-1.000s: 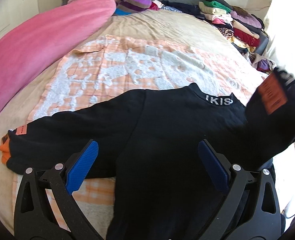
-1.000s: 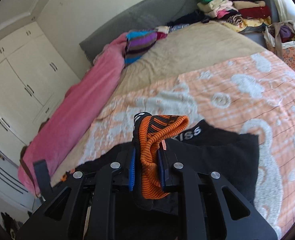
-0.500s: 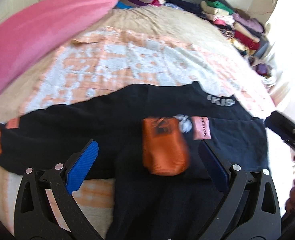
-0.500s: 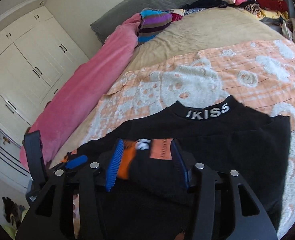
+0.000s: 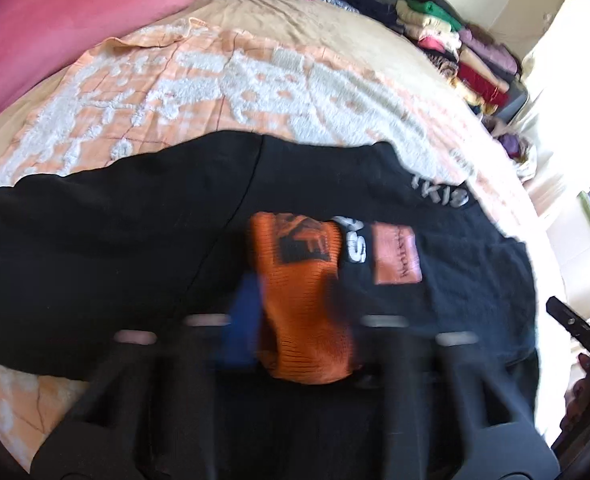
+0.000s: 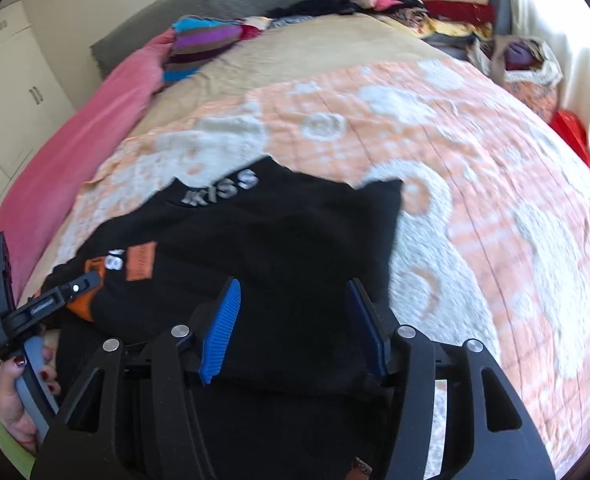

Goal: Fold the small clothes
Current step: 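Carry the sleeve across the shirt body and open the right gripper, then move the left gripper to the other sleeve's orange cuff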

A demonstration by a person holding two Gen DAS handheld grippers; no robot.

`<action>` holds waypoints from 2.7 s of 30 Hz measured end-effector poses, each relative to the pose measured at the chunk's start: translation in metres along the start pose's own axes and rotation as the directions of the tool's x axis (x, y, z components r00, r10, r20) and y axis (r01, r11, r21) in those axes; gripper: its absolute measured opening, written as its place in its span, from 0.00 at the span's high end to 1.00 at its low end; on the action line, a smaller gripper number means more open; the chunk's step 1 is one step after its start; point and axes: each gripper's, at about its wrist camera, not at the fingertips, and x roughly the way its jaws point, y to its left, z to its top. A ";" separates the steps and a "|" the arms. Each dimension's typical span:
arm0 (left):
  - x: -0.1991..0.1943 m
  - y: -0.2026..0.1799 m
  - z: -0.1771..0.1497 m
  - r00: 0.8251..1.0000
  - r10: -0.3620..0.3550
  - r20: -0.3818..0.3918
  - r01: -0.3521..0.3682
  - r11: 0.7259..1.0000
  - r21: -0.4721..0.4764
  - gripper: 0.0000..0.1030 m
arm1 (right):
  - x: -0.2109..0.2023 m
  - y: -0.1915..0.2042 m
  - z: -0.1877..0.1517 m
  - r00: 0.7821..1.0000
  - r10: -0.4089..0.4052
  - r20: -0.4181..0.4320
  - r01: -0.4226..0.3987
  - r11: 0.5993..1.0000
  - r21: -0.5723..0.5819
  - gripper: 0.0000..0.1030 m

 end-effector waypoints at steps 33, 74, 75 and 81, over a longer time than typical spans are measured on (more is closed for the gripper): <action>-0.053 0.002 0.007 0.982 0.184 0.052 -0.190 0.972 0.140 0.17 | 0.048 0.020 -0.014 0.986 -0.136 -0.095 0.121 0.981 -0.154 0.48; -0.172 0.150 -0.001 0.888 0.437 0.140 -0.400 0.887 -0.232 0.09 | -0.071 0.184 0.025 0.962 0.249 0.117 -0.183 0.897 -0.402 0.08; -0.171 0.158 -0.002 0.885 0.447 0.132 -0.408 0.879 -0.248 0.09 | -0.066 0.187 0.022 0.964 0.246 0.105 -0.185 0.895 -0.406 0.08; -0.167 0.206 -0.011 0.855 0.512 0.076 -0.454 0.812 -0.366 0.09 | -0.045 0.198 0.009 0.969 0.240 0.052 -0.197 0.888 -0.416 0.08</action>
